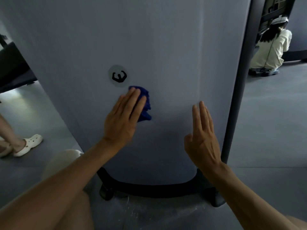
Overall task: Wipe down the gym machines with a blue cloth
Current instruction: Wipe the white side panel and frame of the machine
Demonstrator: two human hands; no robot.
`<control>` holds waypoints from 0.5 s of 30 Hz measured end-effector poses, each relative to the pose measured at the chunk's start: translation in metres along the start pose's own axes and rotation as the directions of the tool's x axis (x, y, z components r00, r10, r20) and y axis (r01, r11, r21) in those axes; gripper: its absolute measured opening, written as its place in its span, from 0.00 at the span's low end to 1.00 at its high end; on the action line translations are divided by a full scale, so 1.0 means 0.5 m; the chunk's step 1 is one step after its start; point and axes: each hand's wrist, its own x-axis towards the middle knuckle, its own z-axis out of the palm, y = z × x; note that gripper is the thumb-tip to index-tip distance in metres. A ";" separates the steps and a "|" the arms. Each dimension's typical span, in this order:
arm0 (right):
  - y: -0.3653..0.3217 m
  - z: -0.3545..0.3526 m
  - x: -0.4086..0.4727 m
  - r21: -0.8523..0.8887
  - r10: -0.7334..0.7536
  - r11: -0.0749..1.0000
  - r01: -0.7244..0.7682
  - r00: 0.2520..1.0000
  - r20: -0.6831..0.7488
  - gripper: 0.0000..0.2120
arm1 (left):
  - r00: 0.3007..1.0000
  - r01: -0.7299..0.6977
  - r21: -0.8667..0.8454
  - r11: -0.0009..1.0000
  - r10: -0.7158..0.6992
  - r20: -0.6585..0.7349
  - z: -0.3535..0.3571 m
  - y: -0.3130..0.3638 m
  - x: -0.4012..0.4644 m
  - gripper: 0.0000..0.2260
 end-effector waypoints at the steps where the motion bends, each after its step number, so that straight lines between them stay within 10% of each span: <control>1: -0.009 0.004 -0.001 0.003 0.010 1.000 -0.010 1.000 -0.006 0.45 | 0.994 0.106 -0.003 0.994 -0.106 -0.005 -0.006 -0.017 -0.009 0.21; 8: -0.029 -0.005 0.003 0.021 0.045 0.999 -0.045 0.999 0.005 0.45 | 0.941 0.303 -0.147 0.942 -0.320 -0.108 0.024 0.053 0.070 0.21; 15: 0.001 -0.017 0.011 0.061 0.018 0.998 -0.017 1.000 -0.024 0.46 | 0.997 -0.069 -0.275 0.959 0.058 -0.049 0.054 0.212 0.210 0.19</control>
